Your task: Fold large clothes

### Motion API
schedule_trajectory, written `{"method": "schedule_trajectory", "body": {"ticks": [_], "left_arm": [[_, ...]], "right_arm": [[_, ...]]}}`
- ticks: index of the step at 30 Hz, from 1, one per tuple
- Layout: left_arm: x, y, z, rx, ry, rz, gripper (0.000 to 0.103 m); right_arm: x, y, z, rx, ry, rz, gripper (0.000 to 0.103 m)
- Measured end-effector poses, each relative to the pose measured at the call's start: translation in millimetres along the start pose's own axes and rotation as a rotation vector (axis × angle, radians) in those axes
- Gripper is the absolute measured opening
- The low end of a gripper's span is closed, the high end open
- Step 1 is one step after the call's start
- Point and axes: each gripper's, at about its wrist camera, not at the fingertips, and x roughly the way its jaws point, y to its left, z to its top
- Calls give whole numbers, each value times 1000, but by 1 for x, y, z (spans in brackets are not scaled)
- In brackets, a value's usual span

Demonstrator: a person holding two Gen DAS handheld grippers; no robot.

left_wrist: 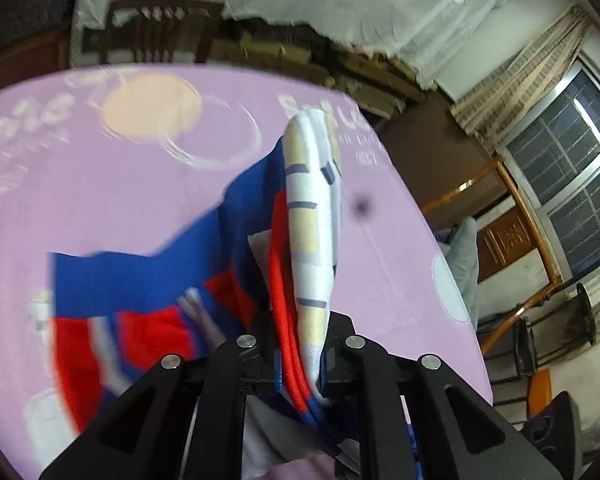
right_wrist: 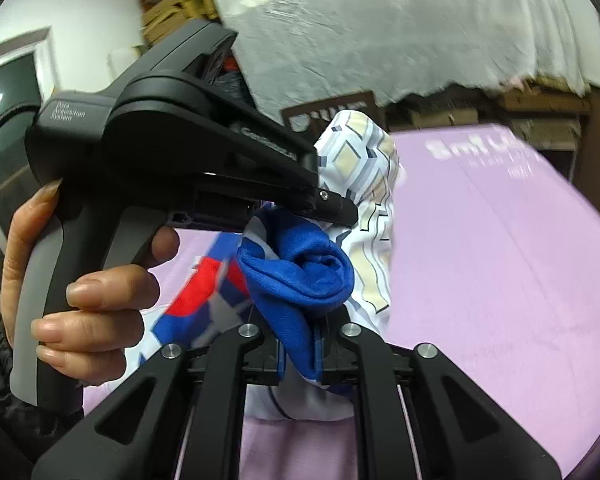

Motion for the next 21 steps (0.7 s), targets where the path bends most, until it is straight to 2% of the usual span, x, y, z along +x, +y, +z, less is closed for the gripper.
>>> {"method": "schedule_trajectory", "body": {"ticks": [4,9,14,18,21], "left_arm": [[-48,32,-16,-10,-80,74,12],[-62,90,-43,-83,-81,149,12],[-37,154,-66,-209,-32,98,13],[-28,175,-73,-233,-35,55,16],[-25,179,-76,-225,-39,51,21]], "right_arm": [[2,41,11,-105,-6,36,9],[32,97,2,-227,73,92,10],[70,125,-27,-298,193,125,10],[100,136,-46,-355,286,75,8],[112,137,-51,-361,305,61,8]]}}
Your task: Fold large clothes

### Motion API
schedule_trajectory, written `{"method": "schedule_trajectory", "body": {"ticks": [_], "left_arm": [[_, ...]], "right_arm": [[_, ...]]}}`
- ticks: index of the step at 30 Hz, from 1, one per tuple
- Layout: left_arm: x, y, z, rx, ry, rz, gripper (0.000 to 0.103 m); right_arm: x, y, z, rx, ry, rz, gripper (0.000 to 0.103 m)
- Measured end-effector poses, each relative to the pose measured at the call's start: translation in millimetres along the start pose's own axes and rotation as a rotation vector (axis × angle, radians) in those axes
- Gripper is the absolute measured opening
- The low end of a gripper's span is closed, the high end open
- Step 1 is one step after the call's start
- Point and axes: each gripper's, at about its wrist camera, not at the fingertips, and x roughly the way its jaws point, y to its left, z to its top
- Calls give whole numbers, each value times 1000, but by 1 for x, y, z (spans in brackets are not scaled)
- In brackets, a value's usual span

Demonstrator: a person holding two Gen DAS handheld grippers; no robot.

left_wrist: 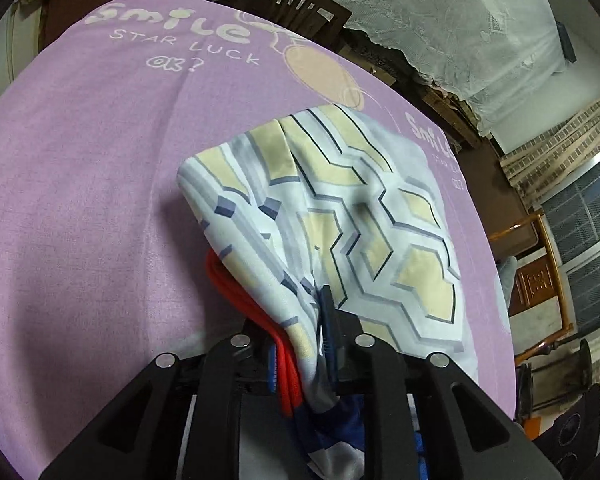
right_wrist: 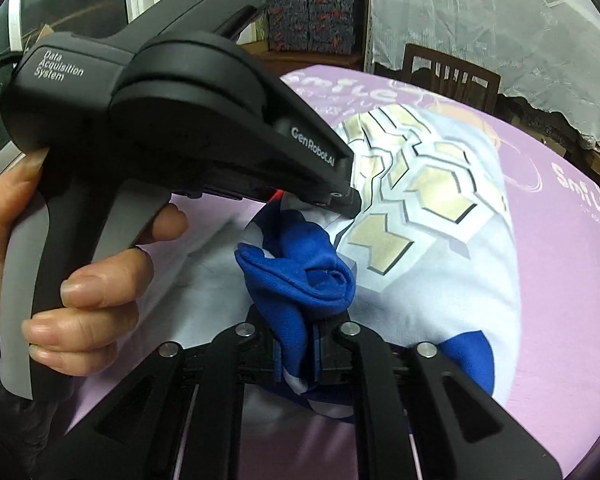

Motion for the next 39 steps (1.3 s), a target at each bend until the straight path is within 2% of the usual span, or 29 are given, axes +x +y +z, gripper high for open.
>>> {"method": "schedule_trajectory", "body": {"ticks": [1,2,4,8,9,11,12,13,15,17,20,24,26,28,32,34,36,39], "left_arm": [[0,1,0,6,-6,6,24],[-2,1,-3,5,-10,27,37],[-4,2,-8,2,-22,81,53],[-14,9,-10,-29,-27,46,56],[-16,9,-10,-30,-32,45,56],[-23,10,-11,-29,-47,50,56],[-27,10,-13,-25,-57,62,56],[-33,9,-15,-18,-71,78,54],[-44,6,-20,-7,-105,104,54],[-57,5,-24,-11,-147,104,54],[-80,-1,-32,-10,-235,101,54],[-85,-25,-39,60,-280,79,54],[-78,-40,-42,111,-284,91,53],[-69,-50,-44,145,-269,94,53],[-35,-61,-51,223,-184,168,53],[-18,-61,-53,249,-141,214,53],[-9,-59,-56,259,-127,214,54],[-8,-57,-56,265,-126,219,54]], "right_arm": [[3,6,-1,3,-2,0,8],[5,5,-2,5,-7,-2,8],[8,8,-3,-5,-13,-14,9],[-2,21,-11,-14,-21,-18,12],[-5,20,-12,-14,-19,-8,18],[-19,27,-21,-31,-21,37,36],[-27,30,-24,-47,-24,43,50],[-38,34,-30,-77,-36,40,58],[-58,42,-42,-141,-73,0,63],[-75,45,-54,-191,-99,-30,63],[-103,34,-61,-165,-149,1,63],[-129,7,-46,-59,-200,117,55],[-131,-6,-31,-21,-219,113,48],[-122,-23,-10,41,-225,71,37],[-88,-60,20,165,-175,78,36],[-61,-75,24,209,-115,58,36],[-33,-90,13,246,-46,38,35],[-22,-98,2,246,-77,50,35]]}}
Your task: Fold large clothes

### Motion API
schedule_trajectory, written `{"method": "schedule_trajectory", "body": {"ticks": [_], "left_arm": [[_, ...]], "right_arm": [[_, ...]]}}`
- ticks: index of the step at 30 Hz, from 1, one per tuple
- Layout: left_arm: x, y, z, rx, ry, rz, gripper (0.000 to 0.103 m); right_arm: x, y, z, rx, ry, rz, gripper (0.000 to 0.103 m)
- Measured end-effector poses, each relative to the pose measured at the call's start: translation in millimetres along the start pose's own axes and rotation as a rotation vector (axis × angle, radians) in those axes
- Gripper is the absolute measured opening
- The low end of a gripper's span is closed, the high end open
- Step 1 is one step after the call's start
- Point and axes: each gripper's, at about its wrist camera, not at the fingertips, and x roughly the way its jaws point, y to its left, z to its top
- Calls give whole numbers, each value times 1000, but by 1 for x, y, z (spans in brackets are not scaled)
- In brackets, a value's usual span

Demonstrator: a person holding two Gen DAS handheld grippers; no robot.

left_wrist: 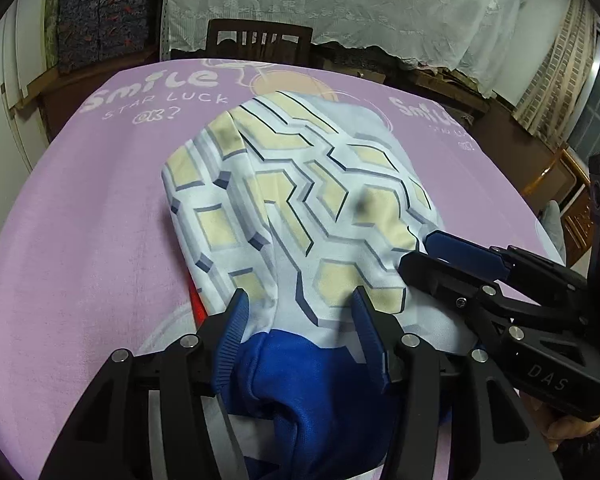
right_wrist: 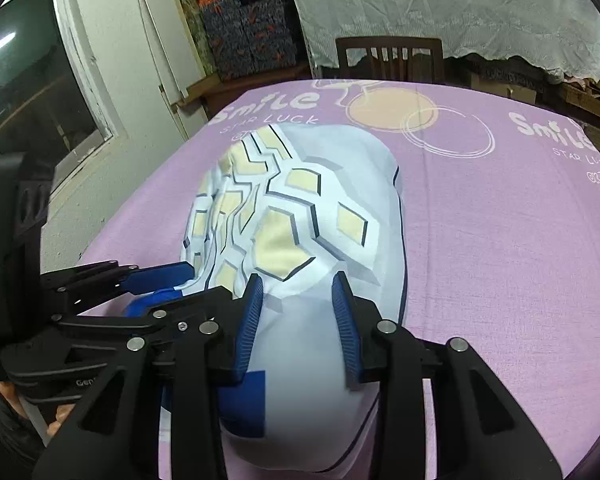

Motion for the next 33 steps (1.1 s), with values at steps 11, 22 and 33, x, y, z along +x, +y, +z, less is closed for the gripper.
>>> {"method": "schedule_trajectory", "body": {"ticks": [11,22,33], "left_arm": [[-17,20,-1,-161,11,-60,60],[-78,-23,-34,-120,-51,109,65],[-31,-50,-47,3,36,349,68]], "right_arm": [[-6,3,-4,-10,16,18,37],[-103,-13,-24,67,-88,84,46],[-48,-18,-48,112,64,115,59]]}}
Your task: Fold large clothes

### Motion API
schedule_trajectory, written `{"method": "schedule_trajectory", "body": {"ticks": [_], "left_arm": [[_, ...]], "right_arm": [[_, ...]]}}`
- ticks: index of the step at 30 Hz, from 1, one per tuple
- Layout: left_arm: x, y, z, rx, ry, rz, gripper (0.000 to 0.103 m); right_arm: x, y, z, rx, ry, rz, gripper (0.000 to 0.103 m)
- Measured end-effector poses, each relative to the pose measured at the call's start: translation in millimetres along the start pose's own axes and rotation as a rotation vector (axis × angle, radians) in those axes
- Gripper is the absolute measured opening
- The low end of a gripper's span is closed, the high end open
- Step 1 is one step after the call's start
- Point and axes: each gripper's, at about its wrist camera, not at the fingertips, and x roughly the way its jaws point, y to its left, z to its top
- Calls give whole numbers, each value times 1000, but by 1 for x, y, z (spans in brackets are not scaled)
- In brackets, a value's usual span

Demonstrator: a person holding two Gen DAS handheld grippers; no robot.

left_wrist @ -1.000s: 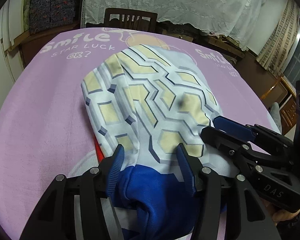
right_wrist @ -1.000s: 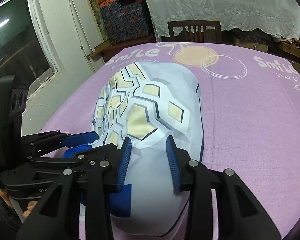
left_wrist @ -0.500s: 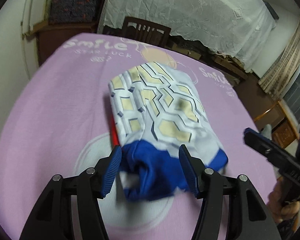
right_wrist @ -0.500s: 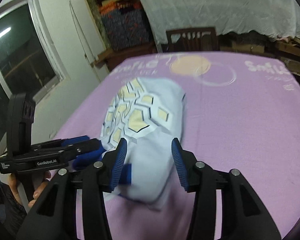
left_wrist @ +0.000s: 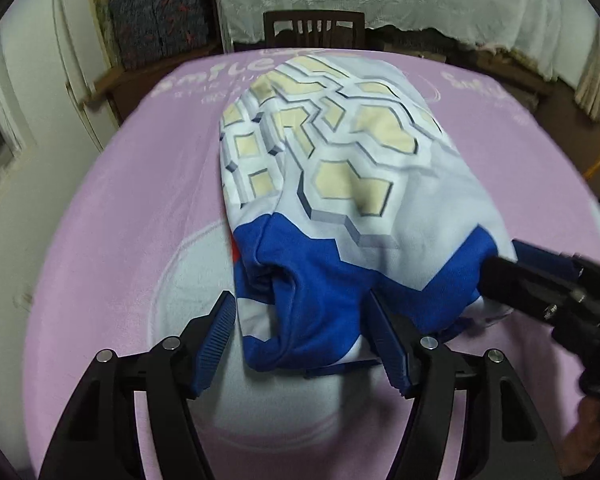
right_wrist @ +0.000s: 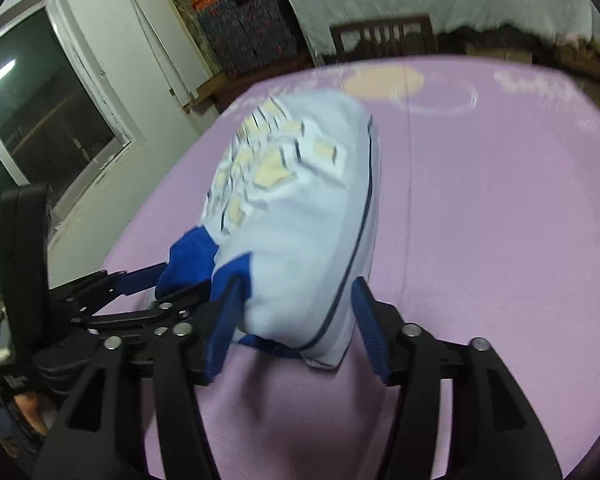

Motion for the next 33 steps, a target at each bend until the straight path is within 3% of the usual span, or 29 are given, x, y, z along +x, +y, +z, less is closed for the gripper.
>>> {"method": "schedule_trajectory", "body": {"ticks": [3,9,16,21,25,29,33], "left_arm": [[-12,-5,-4,39,-40,39,67],[-39,2,-13,39,-108,33,68],[-64,1,-11,31,-167,32,78],[-77,31,7,-64,-184,-68,86],[-71,85,29,-274,-150,-303,88],[-50,105,39,-356,-104,-348,88],[-25,104,53,-365,-62,-348,88]], "right_arm": [[1,-10,-2,41,17,44,61],[-28,-16,-10,32,-35,42,61],[-53,-27,-12,69,-66,50,63],[-69,-19,-5,52,-97,72,75],[-82,-15,2,59,-117,99,80],[-86,-14,14,79,-131,148,80],[-74,-4,29,67,-127,164,80]]}}
